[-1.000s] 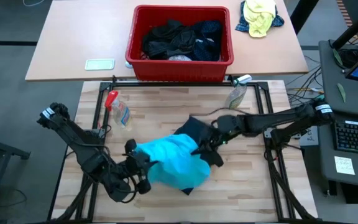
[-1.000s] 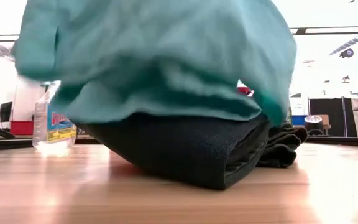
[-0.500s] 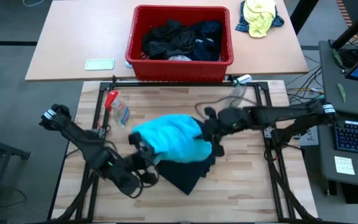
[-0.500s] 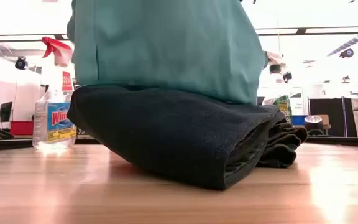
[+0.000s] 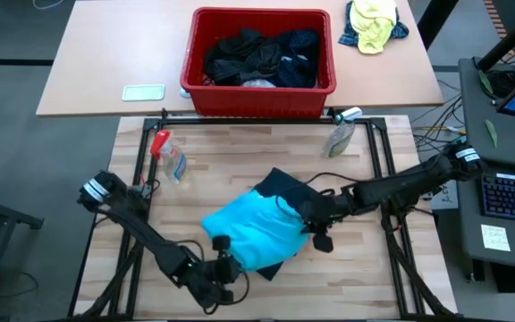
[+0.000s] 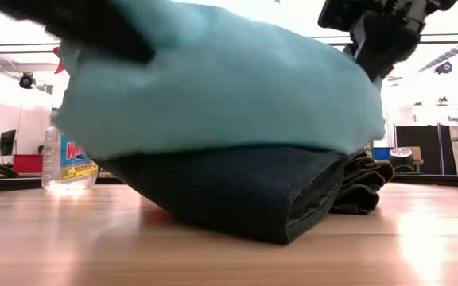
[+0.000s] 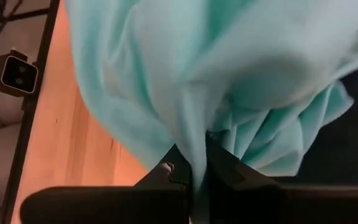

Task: Fold Laundry from Bin
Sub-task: Fold the light blue shorts

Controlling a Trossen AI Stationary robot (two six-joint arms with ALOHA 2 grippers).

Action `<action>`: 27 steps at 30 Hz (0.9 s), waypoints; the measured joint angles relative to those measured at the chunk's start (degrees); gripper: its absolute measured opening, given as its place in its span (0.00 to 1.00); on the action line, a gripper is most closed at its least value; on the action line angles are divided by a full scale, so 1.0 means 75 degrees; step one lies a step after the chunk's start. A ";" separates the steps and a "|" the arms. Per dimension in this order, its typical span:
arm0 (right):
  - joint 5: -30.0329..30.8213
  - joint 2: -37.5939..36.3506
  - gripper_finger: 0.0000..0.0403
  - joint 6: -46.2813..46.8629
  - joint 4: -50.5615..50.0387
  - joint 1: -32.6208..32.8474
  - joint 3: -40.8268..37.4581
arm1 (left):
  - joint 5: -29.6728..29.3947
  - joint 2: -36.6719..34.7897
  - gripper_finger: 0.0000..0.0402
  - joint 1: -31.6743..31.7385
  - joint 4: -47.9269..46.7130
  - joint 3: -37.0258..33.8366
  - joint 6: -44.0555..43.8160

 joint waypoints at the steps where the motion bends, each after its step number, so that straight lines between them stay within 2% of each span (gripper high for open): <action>1: -0.0004 0.0000 0.03 0.0100 0.0052 0.0027 -0.0065 | 0.0163 0.0080 0.07 0.0007 -0.0069 0.0025 -0.0296; 5: -0.0207 -0.0021 0.04 0.0317 -0.0005 0.0024 -0.0069 | 0.1020 0.0053 0.09 0.0005 -0.0531 0.0100 -0.1636; 9: -0.0433 -0.0115 0.11 0.0343 -0.0207 0.0026 0.0100 | 0.1781 0.0024 0.10 -0.0074 -0.1090 0.0266 -0.2622; 14: -0.0437 -0.0242 0.26 0.0337 -0.0763 0.0025 0.0438 | 0.1830 0.0024 0.10 -0.0187 -0.1857 0.0703 -0.2757; 18: -0.0423 -0.0422 0.40 0.0280 -0.1762 0.0025 0.0902 | 0.1833 0.0024 0.10 -0.0249 -0.2810 0.1254 -0.3192; 21: -0.0071 -0.0573 0.49 0.0246 -0.2283 0.0027 0.1239 | 0.1736 0.0022 0.10 -0.0338 -0.3454 0.1616 -0.3679; 27: 0.0436 -0.0757 0.61 0.0143 -0.2494 0.0022 0.1599 | 0.1751 0.0018 0.21 -0.0535 -0.3980 0.1967 -0.4492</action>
